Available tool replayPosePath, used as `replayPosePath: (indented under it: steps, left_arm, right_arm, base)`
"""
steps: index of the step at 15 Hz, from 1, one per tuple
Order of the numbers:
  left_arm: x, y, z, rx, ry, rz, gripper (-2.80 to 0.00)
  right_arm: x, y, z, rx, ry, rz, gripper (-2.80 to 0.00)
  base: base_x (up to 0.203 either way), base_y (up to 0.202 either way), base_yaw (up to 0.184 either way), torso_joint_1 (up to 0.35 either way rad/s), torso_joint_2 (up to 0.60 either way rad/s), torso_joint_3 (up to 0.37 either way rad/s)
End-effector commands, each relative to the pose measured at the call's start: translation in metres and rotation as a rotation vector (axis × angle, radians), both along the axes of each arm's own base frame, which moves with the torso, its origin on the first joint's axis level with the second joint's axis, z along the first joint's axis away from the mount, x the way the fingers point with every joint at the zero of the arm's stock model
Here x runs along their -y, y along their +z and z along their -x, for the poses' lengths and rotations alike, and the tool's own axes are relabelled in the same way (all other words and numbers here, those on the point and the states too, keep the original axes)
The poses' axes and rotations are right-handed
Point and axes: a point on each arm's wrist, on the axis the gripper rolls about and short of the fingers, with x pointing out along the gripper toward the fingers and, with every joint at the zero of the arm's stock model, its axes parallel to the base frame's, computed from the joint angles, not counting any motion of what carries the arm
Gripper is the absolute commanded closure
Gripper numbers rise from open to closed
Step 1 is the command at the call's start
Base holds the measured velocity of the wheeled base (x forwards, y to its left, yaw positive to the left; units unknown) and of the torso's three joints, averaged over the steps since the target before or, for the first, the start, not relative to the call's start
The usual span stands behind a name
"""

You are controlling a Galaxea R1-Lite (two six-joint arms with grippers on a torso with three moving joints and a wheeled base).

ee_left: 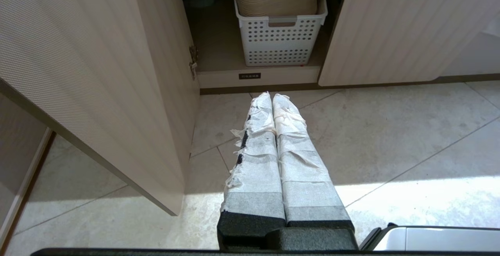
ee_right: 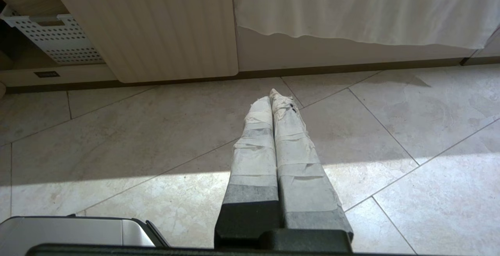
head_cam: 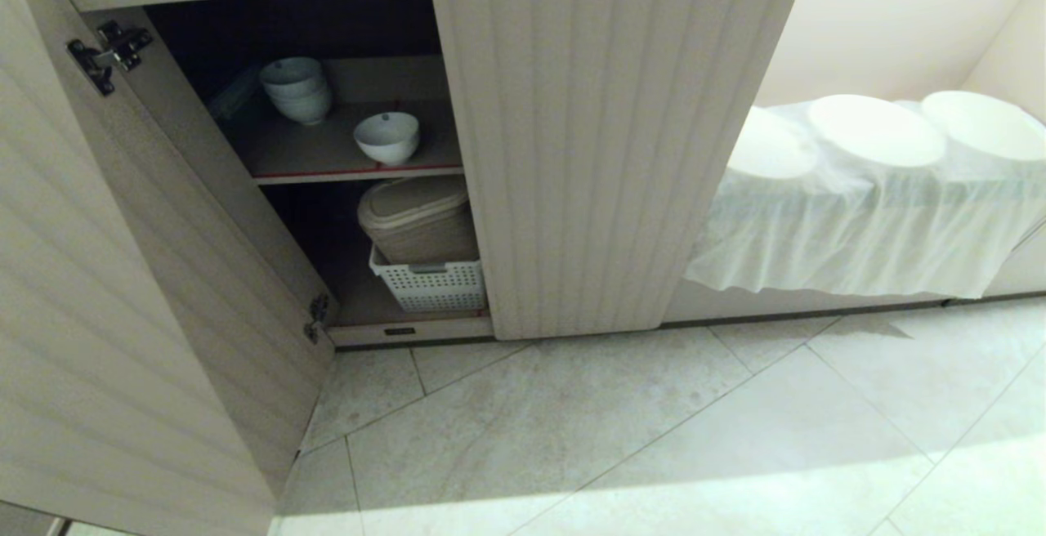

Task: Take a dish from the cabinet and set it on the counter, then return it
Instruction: Close the cabinet door

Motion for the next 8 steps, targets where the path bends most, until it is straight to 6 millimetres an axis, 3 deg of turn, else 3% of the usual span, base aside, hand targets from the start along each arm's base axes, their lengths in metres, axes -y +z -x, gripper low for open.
replayPosePath:
  steps: [1,8]
  left_arm:
    - [0.0,0.0,0.0,0.0,0.001,0.0,0.0]
    - [0.0,0.0,0.0,0.0,0.001,0.001,0.0]
  right_arm:
    - [0.0,0.0,0.0,0.001,0.0,0.001,0.0]
    - [0.0,0.0,0.0,0.001,-0.001,0.0,0.0]
  base:
    - [0.0,0.0,0.0,0.0,0.0,0.0]
    - [0.0,0.0,0.0,0.0,0.0,0.0]
